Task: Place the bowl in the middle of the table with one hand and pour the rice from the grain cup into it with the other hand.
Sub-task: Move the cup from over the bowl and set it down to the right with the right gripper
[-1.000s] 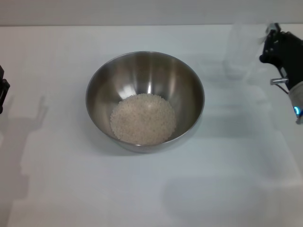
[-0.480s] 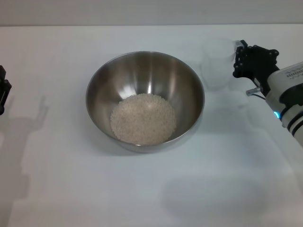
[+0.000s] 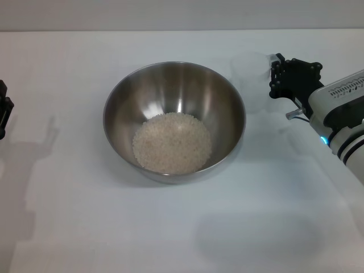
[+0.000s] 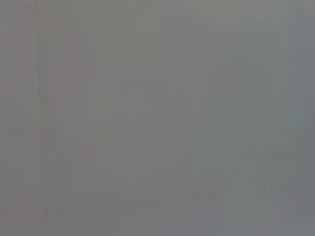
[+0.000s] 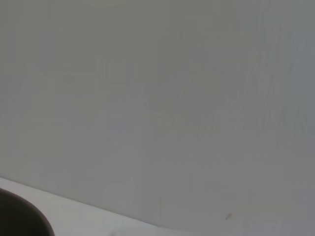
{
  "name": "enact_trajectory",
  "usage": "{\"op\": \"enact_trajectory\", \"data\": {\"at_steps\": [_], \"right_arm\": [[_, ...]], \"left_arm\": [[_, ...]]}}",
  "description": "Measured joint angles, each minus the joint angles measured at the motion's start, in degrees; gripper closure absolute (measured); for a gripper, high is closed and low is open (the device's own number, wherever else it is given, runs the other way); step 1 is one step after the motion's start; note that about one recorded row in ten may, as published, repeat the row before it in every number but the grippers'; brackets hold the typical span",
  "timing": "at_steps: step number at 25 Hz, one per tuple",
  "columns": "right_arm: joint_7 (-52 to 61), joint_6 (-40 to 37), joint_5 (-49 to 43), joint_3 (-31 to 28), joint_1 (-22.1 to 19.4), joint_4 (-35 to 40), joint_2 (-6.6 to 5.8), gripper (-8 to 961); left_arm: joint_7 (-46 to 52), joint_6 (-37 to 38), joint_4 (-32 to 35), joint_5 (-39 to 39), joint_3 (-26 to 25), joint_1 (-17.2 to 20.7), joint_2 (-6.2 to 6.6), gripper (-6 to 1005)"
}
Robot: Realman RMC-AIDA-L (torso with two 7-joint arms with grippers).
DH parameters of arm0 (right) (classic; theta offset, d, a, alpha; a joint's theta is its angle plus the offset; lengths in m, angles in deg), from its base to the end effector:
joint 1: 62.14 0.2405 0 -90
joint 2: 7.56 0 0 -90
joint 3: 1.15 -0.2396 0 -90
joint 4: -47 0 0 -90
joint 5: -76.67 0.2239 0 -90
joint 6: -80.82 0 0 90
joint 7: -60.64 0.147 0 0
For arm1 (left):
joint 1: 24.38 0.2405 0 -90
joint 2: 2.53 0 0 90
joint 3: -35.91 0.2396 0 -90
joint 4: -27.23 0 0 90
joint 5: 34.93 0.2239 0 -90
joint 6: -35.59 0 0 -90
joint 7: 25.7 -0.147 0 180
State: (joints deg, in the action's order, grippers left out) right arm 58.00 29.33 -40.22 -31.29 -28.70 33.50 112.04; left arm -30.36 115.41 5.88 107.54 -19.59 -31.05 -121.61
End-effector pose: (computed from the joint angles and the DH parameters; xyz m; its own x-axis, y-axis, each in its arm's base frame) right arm 0.2813 0.3668 -0.0720 0.8330 -0.0821 -0.5472 -0.5404 -0.3329 -0.7727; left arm -0.3300 0.2530 -0.0032 0.7719 -0.2159 0.5980 0.6046 -0.0419 -0.7954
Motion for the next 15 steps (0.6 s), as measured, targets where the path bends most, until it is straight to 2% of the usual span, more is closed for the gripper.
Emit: {"op": "enact_trajectory", "data": {"at_steps": [8, 13, 15], "right_arm": [[0.0, -0.09, 0.0, 1.68, -0.86, -0.04, 0.03, 781], [0.32, -0.02, 0.0, 2.88, -1.33, -0.08, 0.12, 590], [0.32, -0.05, 0.01, 2.92, -1.64, -0.32, 0.12, 581]], "left_arm": [[0.0, 0.21, -0.02, 0.0, 0.41, 0.0, 0.0, 186], [0.0, 0.34, -0.06, 0.0, 0.55, -0.06, 0.0, 187], [0.0, 0.34, -0.06, 0.0, 0.55, -0.06, 0.0, 187]]}}
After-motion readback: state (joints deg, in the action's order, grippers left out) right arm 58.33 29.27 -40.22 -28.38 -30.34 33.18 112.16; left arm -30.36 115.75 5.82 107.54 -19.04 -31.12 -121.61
